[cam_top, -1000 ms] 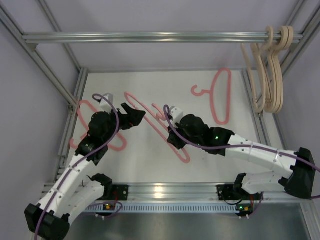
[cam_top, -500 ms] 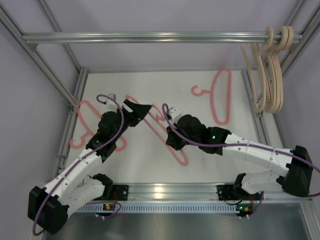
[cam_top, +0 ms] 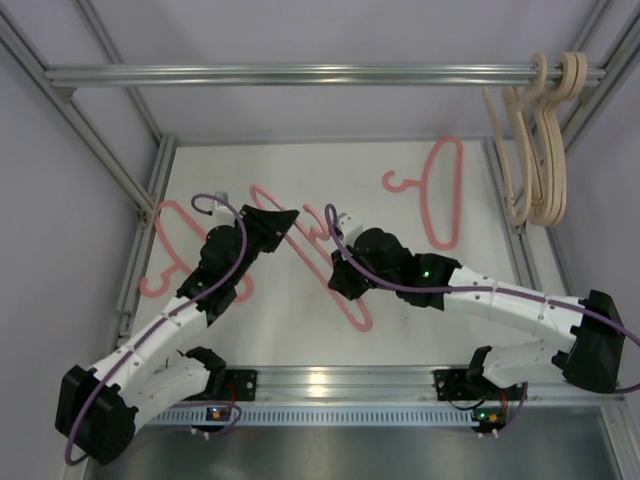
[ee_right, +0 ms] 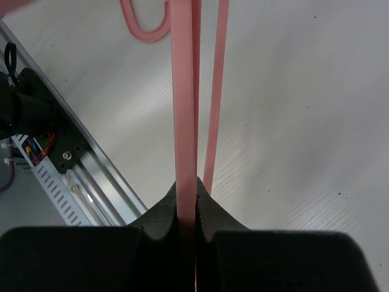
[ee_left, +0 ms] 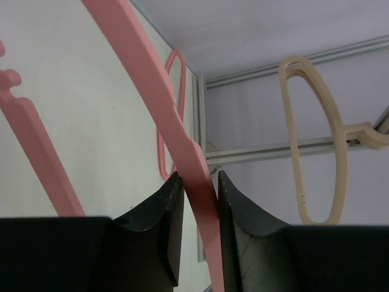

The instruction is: Organize the hangers

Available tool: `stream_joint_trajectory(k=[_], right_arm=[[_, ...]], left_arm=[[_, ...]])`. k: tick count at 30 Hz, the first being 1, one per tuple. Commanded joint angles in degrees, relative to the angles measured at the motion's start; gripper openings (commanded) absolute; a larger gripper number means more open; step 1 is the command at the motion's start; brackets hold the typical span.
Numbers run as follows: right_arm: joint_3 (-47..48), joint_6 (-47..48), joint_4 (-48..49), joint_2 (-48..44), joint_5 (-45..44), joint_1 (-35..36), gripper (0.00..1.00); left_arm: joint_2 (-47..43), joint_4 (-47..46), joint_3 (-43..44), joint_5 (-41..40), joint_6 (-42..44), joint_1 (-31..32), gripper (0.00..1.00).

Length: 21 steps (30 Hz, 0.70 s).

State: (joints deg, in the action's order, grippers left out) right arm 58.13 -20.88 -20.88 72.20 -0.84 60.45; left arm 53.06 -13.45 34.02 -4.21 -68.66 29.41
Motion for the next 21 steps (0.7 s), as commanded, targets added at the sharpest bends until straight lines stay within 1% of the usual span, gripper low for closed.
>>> stream_joint_trajectory(k=[1, 2, 4, 5, 7, 10, 15, 21], right_arm=[[0.2, -0.8, 7.2, -0.4, 0.5, -0.6, 0.00], [0.0, -0.9, 7.6, -0.6, 0.5, -0.6, 0.00], [-0.9, -1.1, 8.0, -1.1, -0.1, -0.6, 0.05], [-2.0, -1.4, 9.1, -1.4, -0.6, -0.6, 0.07], [-3.2, -1.5, 10.4, -2.8, -1.0, -0.6, 0.13], [-6.4, -1.7, 13.5, -4.9, -1.7, -0.6, 0.19], [-11.7, -2.1, 18.3, -8.4, -1.7, -0.5, 0.23], [-17.3, -1.8, 26.2, -10.0, -1.6, -0.5, 0.27]], left_arm=[[0.4, -3.3, -0.4, -1.6, -1.3, 0.1, 0.20], [0.4, -3.3, -0.7, -1.8, -1.7, 0.1, 0.16], [0.2, -3.4, -1.1, -2.2, -3.2, 0.2, 0.06], [-0.1, -3.2, -1.5, -3.0, -3.8, 0.2, 0.00], [-0.4, -2.5, -1.9, -4.0, -5.9, 0.2, 0.00], [-1.4, -1.1, -2.6, -6.1, -8.8, 0.2, 0.00], [-2.4, -0.5, -3.2, -8.4, -11.6, 0.2, 0.00], [-3.1, -0.5, -3.6, -9.5, -16.4, 0.2, 0.00]])
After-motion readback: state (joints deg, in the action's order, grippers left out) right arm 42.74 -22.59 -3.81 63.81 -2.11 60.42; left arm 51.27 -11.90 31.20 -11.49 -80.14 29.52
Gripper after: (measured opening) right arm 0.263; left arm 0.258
